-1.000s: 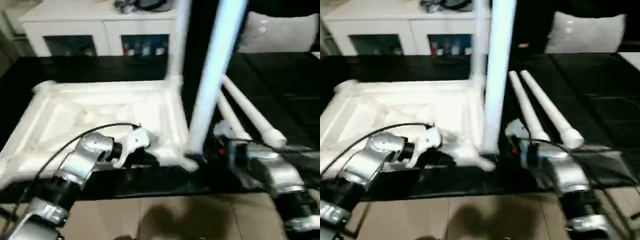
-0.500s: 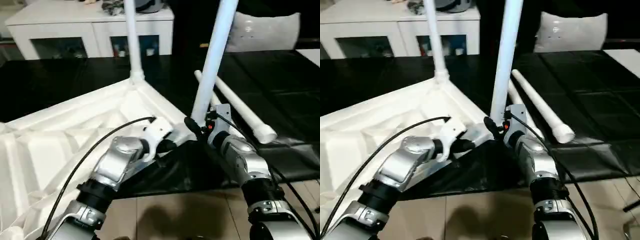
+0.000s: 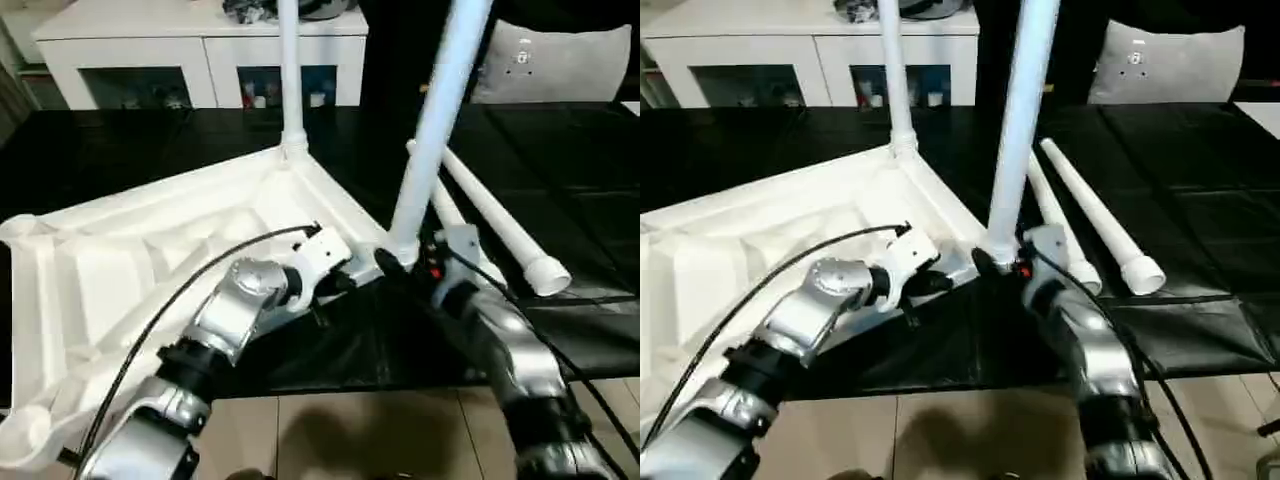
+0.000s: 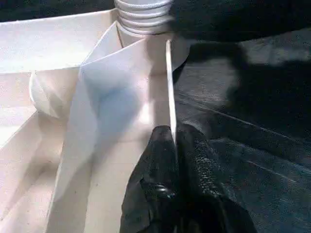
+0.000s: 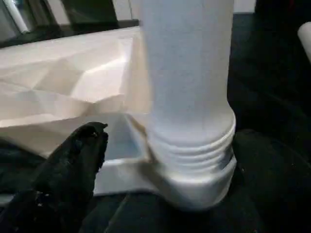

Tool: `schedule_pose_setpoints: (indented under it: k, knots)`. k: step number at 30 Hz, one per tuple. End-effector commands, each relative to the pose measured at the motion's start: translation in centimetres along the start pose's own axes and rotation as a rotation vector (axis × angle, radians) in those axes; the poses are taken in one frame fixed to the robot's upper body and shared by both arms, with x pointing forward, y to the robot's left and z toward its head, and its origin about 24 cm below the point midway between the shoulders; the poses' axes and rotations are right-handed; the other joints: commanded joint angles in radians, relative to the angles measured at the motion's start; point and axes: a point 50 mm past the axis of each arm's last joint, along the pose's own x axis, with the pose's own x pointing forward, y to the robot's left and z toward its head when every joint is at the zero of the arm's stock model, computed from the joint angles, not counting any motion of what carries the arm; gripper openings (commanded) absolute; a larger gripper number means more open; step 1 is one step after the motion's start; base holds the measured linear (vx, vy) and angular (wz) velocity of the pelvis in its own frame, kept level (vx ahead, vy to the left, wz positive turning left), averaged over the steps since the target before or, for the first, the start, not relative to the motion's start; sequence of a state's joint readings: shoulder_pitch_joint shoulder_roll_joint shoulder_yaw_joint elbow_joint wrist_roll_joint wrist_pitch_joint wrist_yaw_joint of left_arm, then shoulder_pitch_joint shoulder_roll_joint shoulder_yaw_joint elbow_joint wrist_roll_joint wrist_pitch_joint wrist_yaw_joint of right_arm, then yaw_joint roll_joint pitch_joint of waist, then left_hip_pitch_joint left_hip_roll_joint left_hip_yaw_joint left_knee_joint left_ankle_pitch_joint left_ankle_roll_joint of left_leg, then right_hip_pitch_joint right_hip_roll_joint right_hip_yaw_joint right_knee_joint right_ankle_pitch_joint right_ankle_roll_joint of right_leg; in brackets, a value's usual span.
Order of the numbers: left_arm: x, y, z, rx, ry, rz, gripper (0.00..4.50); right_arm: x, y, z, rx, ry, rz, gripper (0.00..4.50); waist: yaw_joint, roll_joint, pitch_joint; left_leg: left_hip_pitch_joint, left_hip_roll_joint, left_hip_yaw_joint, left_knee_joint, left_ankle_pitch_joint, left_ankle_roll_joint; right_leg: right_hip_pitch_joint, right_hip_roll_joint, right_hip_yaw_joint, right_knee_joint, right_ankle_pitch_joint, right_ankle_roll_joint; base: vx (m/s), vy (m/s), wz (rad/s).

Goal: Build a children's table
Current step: Rotate leg to tighten, then rotate table base

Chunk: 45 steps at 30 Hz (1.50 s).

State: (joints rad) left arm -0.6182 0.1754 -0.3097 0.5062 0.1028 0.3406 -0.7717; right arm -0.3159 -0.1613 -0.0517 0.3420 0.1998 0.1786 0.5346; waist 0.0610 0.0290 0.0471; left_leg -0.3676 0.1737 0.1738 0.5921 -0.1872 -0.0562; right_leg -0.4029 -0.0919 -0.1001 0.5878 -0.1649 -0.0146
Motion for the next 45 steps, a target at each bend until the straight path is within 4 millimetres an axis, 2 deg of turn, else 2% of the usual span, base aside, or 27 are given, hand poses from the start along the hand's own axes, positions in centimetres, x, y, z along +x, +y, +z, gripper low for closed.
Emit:
schedule_pose_setpoints:
  k: [1, 4, 5, 10, 13, 14, 15, 16, 18, 19, 20, 21, 23, 24, 27, 28, 29, 32, 33, 34, 36, 37, 39, 40, 41, 44, 45]
  knots:
    - [-0.1, 0.6, 0.1, 0.023, 0.006, 0.022, 0.00, 0.0, 0.4, 1.0, -0.031, -0.034, 0.027, 4.45, 0.004, -0.011, -0.058, 0.002, 0.050, -0.020, -0.080, -0.257, 0.059, 0.052, -0.068, 0.053, -0.089, -0.366, -0.139, 0.000, 0.000, 0.00]
    - [0.0, 1.0, 0.3, 0.039, -0.024, 0.039, 0.00, -0.4, 0.4, 1.1, -0.053, -0.012, 0.037, 4.45, 0.004, -0.010, -0.058, 0.003, 0.050, -0.020, -0.080, -0.255, 0.059, 0.051, -0.066, 0.053, -0.088, -0.357, -0.143, 0.000, 0.000, 0.00]
    - [0.1, 1.1, 0.4, 0.032, -0.039, 0.036, 0.27, -0.5, 0.6, 1.3, -0.058, -0.012, 0.065, 4.49, 0.004, -0.011, -0.058, 0.002, 0.049, -0.020, -0.079, -0.254, 0.062, 0.052, -0.066, 0.053, -0.089, -0.354, -0.143, 0.000, 0.000, 0.00]
    - [-0.4, 1.1, 1.4, -0.028, -0.142, 0.026, 0.62, -0.8, 1.5, 1.9, -0.077, -0.015, 0.176, 4.50, 0.009, -0.015, -0.064, -0.002, 0.054, -0.019, -0.075, -0.205, 0.079, 0.056, -0.071, 0.054, -0.076, -0.263, -0.183, 0.000, 0.000, 0.00]
    - [-1.1, 1.1, 1.1, -0.017, -0.154, 0.033, 0.95, -1.0, 1.7, 2.1, -0.069, -0.006, 0.226, 4.50, 0.010, -0.013, -0.062, -0.003, 0.056, -0.019, -0.075, -0.197, 0.094, 0.056, -0.071, 0.053, -0.075, -0.256, -0.192, 0.000, 0.000, 0.00]
    - [-1.9, 1.2, 0.5, -0.029, -0.155, 0.054, 0.95, -1.0, 1.7, 2.3, -0.071, 0.004, 0.259, 4.50, 0.010, -0.011, -0.063, -0.001, 0.058, -0.020, -0.075, -0.198, 0.092, 0.056, -0.071, 0.053, -0.073, -0.254, -0.194, 0.000, 0.000, 0.00]
    - [-2.7, 1.2, -0.1, -0.038, -0.148, 0.058, 1.00, -0.9, 1.4, 2.3, -0.078, 0.015, 0.271, 4.50, 0.007, -0.011, -0.063, -0.006, 0.060, -0.023, -0.077, -0.201, 0.089, 0.061, -0.072, 0.052, -0.068, -0.251, -0.196, 0.000, 0.000, 0.00]
    - [-3.4, 1.1, -0.4, -0.050, -0.149, 0.043, 1.08, -0.7, 1.1, 2.4, -0.092, 0.024, 0.273, 4.50, 0.005, -0.006, -0.060, -0.003, 0.057, -0.020, -0.076, -0.209, 0.087, 0.055, -0.069, 0.052, -0.074, -0.274, -0.188, 0.000, 0.000, 0.00]
    - [-4.3, 0.8, -0.7, -0.064, -0.153, 0.020, 1.18, -0.5, 0.7, 2.4, -0.107, 0.035, 0.277, 4.50, -0.001, -0.005, -0.062, 0.000, 0.058, -0.019, -0.076, -0.215, 0.072, 0.053, -0.069, 0.053, -0.071, -0.282, -0.199, 0.000, 0.000, 0.00]
    - [-4.8, 0.6, -0.9, -0.062, -0.145, 0.005, 1.18, -0.4, 0.5, 2.4, -0.118, 0.042, 0.283, 4.50, 0.003, -0.002, -0.062, 0.008, 0.060, -0.017, -0.076, -0.224, 0.066, 0.048, -0.068, 0.054, -0.073, -0.286, -0.203, 0.000, 0.000, 0.00]
    - [-5.1, 0.5, -1.1, -0.059, -0.139, -0.003, 1.18, -0.4, 0.4, 2.5, -0.124, 0.047, 0.288, 4.50, 0.001, -0.003, -0.058, 0.004, 0.058, -0.017, -0.078, -0.226, 0.067, 0.048, -0.065, 0.055, -0.075, -0.289, -0.203, 0.000, 0.000, 0.00]
    - [-6.1, 0.3, -1.5, -0.054, -0.123, -0.021, 1.18, -0.1, 0.0, 2.5, -0.151, 0.070, 0.311, 4.50, 0.005, -0.001, -0.060, 0.009, 0.060, -0.017, -0.078, -0.235, 0.060, 0.048, -0.065, 0.054, -0.072, -0.285, -0.204, 0.000, 0.000, 0.00]
    - [-7.9, 0.1, -2.2, -0.044, -0.096, -0.046, 1.18, 0.4, -1.1, 2.5, -0.199, 0.137, 0.366, 4.50, 0.002, 0.001, -0.060, 0.007, 0.062, -0.020, -0.081, -0.248, 0.052, 0.049, -0.065, 0.053, -0.066, -0.269, -0.221, 0.000, 0.000, 0.00]
    - [-7.9, 0.1, -2.2, -0.044, -0.096, -0.046, 1.18, 0.4, -1.1, 2.5, -0.199, 0.137, 0.366, 4.50, -0.001, 0.000, -0.055, 0.005, 0.058, -0.016, -0.080, -0.259, 0.050, 0.048, -0.061, 0.054, -0.069, -0.273, -0.225, 0.000, 0.000, 0.00]
    - [-9.2, 0.2, -2.6, -0.040, -0.064, -0.036, 1.18, 1.4, -2.2, 3.0, -0.198, 0.148, 0.341, 4.50, 0.001, 0.001, -0.054, 0.011, 0.055, -0.015, -0.078, -0.275, 0.044, 0.046, -0.062, 0.055, -0.072, -0.304, -0.220, 0.000, 0.000, 0.00]
    - [-9.7, 0.5, -2.5, -0.035, -0.058, -0.005, 1.18, 2.5, -3.0, 3.8, -0.223, 0.110, 0.231, 4.50, 0.002, -0.003, -0.056, 0.011, 0.057, -0.017, -0.078, -0.268, 0.039, 0.047, -0.066, 0.055, -0.069, -0.300, -0.225, 0.000, 0.000, 0.00]
    - [-9.8, 0.8, -2.4, -0.035, -0.058, 0.019, 1.18, 3.0, -3.3, 4.1, -0.241, 0.094, 0.169, 4.50, -0.001, 0.000, -0.056, 0.008, 0.056, -0.018, -0.078, -0.269, 0.034, 0.046, -0.067, 0.055, -0.066, -0.304, -0.230, 0.000, 0.000, 0.00]
    - [-10.3, 1.5, -2.1, -0.038, -0.058, 0.095, 1.18, 3.8, -3.7, 4.8, -0.262, 0.057, 0.063, 4.50, -0.002, -0.003, -0.057, 0.012, 0.053, -0.015, -0.077, -0.257, 0.019, 0.045, -0.063, 0.055, -0.064, -0.294, -0.228, 0.000, 0.000, 0.00]
    - [-10.7, 2.2, -2.0, -0.047, -0.059, 0.159, 1.18, 4.2, -3.1, 4.9, -0.255, 0.042, 0.093, 4.50, 0.000, -0.007, -0.059, 0.012, 0.053, -0.014, -0.075, -0.249, 0.025, 0.048, -0.062, 0.055, -0.061, -0.281, -0.223, 0.000, 0.000, 0.00]
    - [-11.3, 3.2, -1.9, -0.064, -0.055, 0.253, 1.18, 4.5, -1.9, 4.7, -0.239, 0.026, 0.166, 4.50, 0.001, -0.007, -0.062, 0.008, 0.052, -0.014, -0.073, -0.224, 0.039, 0.053, -0.061, 0.055, -0.056, -0.243, -0.223, 0.000, 0.000, 0.00]
    - [-11.5, 3.4, -1.9, -0.069, -0.053, 0.279, 1.18, 4.6, -1.6, 4.6, -0.234, 0.023, 0.186, 4.50, -0.001, -0.005, -0.064, 0.005, 0.052, -0.015, -0.071, -0.194, 0.059, 0.055, -0.059, 0.054, -0.052, -0.194, -0.233, 0.000, 0.000, 0.00]
    - [-12.5, 4.6, -2.2, -0.079, -0.025, 0.376, 1.18, 4.8, -0.3, 3.9, -0.229, 0.026, 0.264, 4.50, -0.002, -0.005, -0.066, 0.003, 0.052, -0.014, -0.068, -0.177, 0.071, 0.055, -0.057, 0.054, -0.048, -0.159, -0.242, 0.000, 0.000, 0.00]
    - [-13.5, 5.6, -2.5, -0.091, 0.005, 0.465, 1.18, 4.8, 0.9, 3.1, -0.222, 0.032, 0.325, 4.50, -0.003, -0.005, -0.065, 0.000, 0.052, -0.016, -0.069, -0.169, 0.084, 0.058, -0.059, 0.052, -0.048, -0.151, -0.243, 0.000, 0.000, 0.00]
    - [-13.5, 5.6, -2.5, -0.091, 0.005, 0.465, 1.18, 4.8, 0.9, 3.1, -0.222, 0.032, 0.325, 4.50, -0.004, -0.003, -0.066, 0.002, 0.052, -0.016, -0.068, -0.168, 0.086, 0.057, -0.059, 0.052, -0.047, -0.150, -0.245, 0.000, 0.000, 0.00]
    - [-14.8, 6.7, -3.2, -0.094, 0.067, 0.563, 1.02, 4.9, 1.9, 2.1, -0.222, 0.049, 0.358, 4.50, -0.005, -0.003, -0.065, 0.003, 0.052, -0.016, -0.068, -0.172, 0.084, 0.056, -0.059, 0.052, -0.049, -0.159, -0.249, 0.000, 0.000, 0.00]
    - [-16.2, 7.6, -4.2, -0.075, 0.159, 0.657, 0.92, 4.7, 2.6, 1.2, -0.209, 0.078, 0.368, 4.50, -0.006, -0.001, -0.062, 0.006, 0.052, -0.017, -0.071, -0.208, 0.072, 0.051, -0.055, 0.052, -0.054, -0.212, -0.227, 0.000, 0.000, 0.00]
    - [-17.0, 8.0, -4.9, -0.073, 0.220, 0.706, 0.73, 4.5, 3.0, 0.7, -0.192, 0.097, 0.366, 4.50, -0.006, 0.002, -0.061, 0.009, 0.053, -0.018, -0.074, -0.227, 0.061, 0.049, -0.055, 0.052, -0.057, -0.237, -0.222, 0.000, 0.000, 0.00]
